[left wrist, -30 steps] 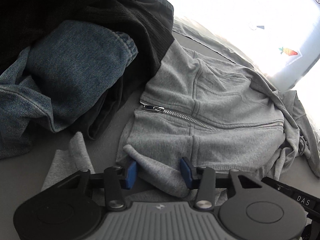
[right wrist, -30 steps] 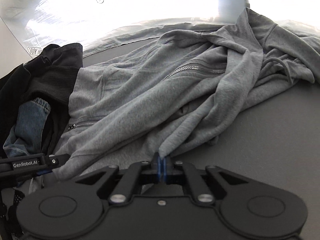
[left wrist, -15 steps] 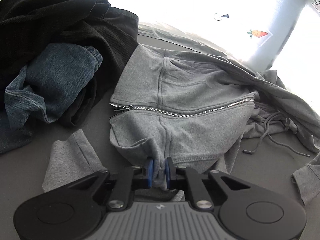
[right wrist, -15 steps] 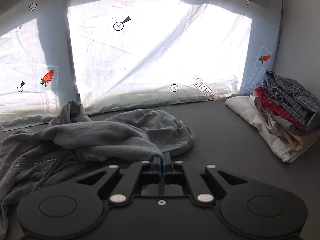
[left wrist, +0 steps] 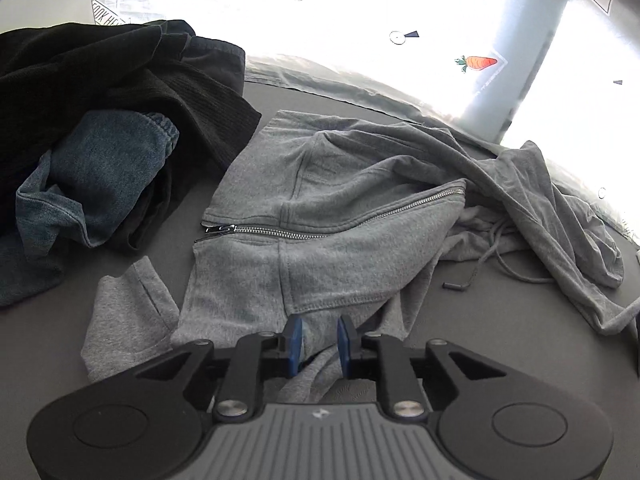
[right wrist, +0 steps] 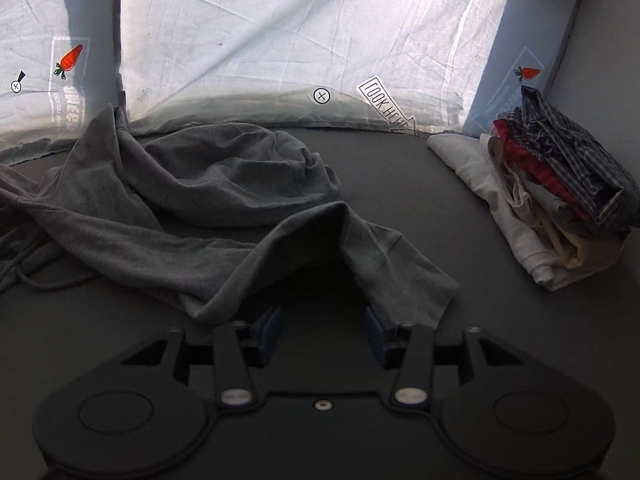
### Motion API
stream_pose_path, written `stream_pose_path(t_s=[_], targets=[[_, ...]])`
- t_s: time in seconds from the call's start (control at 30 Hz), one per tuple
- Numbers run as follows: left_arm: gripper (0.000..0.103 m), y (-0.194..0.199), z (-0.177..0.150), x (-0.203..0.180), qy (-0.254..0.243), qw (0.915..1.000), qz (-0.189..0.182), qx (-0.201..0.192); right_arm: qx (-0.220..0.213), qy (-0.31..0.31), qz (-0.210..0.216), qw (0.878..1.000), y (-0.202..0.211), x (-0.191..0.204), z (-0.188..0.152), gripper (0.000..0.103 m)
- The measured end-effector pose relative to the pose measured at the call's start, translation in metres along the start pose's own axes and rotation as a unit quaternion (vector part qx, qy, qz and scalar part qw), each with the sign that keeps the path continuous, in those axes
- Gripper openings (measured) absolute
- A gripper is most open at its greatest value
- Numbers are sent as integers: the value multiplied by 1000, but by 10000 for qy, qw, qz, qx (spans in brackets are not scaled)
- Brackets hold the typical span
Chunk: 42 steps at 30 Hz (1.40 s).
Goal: Fold clothes
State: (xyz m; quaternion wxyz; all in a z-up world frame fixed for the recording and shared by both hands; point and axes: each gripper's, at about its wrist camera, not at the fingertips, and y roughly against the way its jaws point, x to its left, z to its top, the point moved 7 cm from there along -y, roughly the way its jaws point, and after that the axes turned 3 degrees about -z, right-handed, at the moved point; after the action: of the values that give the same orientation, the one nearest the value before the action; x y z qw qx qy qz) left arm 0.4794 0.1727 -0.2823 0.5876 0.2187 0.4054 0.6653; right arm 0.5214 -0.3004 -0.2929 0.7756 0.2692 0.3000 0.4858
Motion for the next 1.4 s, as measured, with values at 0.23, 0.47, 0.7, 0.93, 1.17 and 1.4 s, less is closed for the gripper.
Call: stream_pose_path(t_s=[0.23, 0.47, 0.7, 0.93, 1.17, 1.4], targets=[[33, -29, 14, 50, 544, 9974, 341, 316, 283, -1361, 803, 9870, -13, 4, -3, 72], [36, -52, 16, 59, 476, 9971, 361, 469, 696, -2840, 874, 9523, -55, 6, 9, 65], [38, -70, 27, 74, 627, 9965, 291, 465, 355, -2019, 1386, 9689, -59, 66, 80, 5], [39, -77, 36, 80, 715, 9961, 278, 441, -1401, -945, 3491, 9217, 52, 209, 252, 5], [40, -69, 26, 82, 894, 9947, 285, 408, -2535, 600, 3515, 8992, 140, 297, 257, 74], [42, -62, 18, 80, 810, 9954, 232, 463, 27, 954, 3023, 9484, 68, 278, 66, 38]])
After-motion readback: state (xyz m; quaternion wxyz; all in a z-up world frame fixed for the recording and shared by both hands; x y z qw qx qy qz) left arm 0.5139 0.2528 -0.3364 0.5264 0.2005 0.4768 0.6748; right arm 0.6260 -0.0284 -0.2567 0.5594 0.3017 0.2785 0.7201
